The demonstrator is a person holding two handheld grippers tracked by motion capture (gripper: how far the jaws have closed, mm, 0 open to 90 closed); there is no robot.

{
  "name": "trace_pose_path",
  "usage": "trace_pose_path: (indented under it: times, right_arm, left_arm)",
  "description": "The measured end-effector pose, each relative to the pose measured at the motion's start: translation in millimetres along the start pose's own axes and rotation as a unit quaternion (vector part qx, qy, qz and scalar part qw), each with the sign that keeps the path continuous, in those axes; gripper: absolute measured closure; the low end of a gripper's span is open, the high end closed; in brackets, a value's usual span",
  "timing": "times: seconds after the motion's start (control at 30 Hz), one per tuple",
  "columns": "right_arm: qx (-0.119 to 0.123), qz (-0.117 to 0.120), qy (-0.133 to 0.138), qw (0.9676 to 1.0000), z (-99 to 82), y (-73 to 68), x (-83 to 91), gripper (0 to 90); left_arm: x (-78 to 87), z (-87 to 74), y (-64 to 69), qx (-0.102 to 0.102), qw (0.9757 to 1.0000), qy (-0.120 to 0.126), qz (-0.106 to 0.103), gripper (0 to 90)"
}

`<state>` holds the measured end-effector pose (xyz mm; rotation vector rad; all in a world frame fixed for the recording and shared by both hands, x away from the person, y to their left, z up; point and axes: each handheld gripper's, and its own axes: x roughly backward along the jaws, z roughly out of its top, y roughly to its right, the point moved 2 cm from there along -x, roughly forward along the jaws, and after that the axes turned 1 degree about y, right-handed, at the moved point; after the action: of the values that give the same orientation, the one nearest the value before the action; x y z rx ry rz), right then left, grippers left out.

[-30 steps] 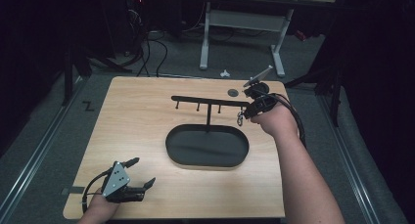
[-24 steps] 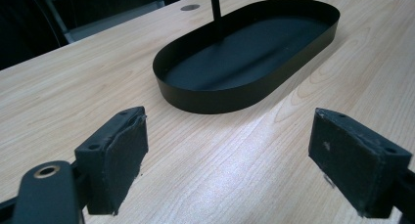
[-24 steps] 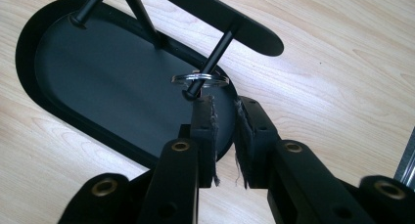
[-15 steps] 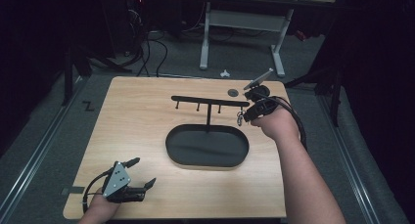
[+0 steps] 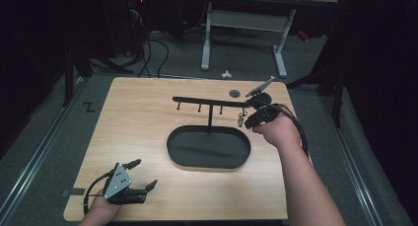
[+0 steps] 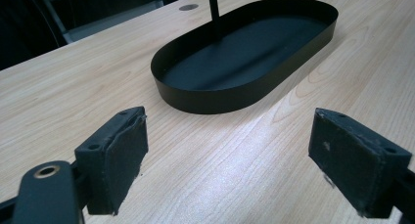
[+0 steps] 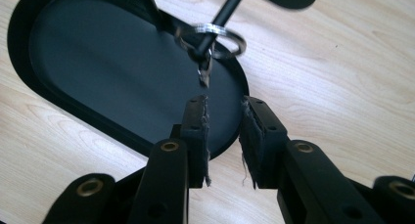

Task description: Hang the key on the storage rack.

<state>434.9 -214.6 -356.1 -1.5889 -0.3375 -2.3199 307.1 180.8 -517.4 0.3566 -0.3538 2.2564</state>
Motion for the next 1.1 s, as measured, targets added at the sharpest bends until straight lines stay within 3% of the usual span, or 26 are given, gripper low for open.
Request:
trace_pose_path:
  times: [0.27,0.7,0.87,1.1]
  right_arm:
    - [-0.005,0.006,-0.005,1.0,-13.3,3.0,-12.4,69.0]
    - [-0.035,0.01,0.003,0.9993,-51.8,12.7,-44.4,53.7]
    - [-0.055,0.024,0.033,0.9977,-81.7,15.6,-65.2,48.4]
    - [-0.077,0.017,0.083,0.9934,-117.1,17.6,-82.3,44.7]
  left_arm:
    - [-0.3,0.0,0.7,-0.001,1.0,-0.001,-0.001,15.1]
    - [-1.9,-0.5,1.3,-0.003,1.0,-0.004,-0.002,15.1]
    - [-2.7,-0.9,1.4,-0.005,0.9999,-0.008,-0.003,15.1]
    - [-4.5,-1.4,2.3,-0.007,0.9999,-0.01,-0.003,15.1]
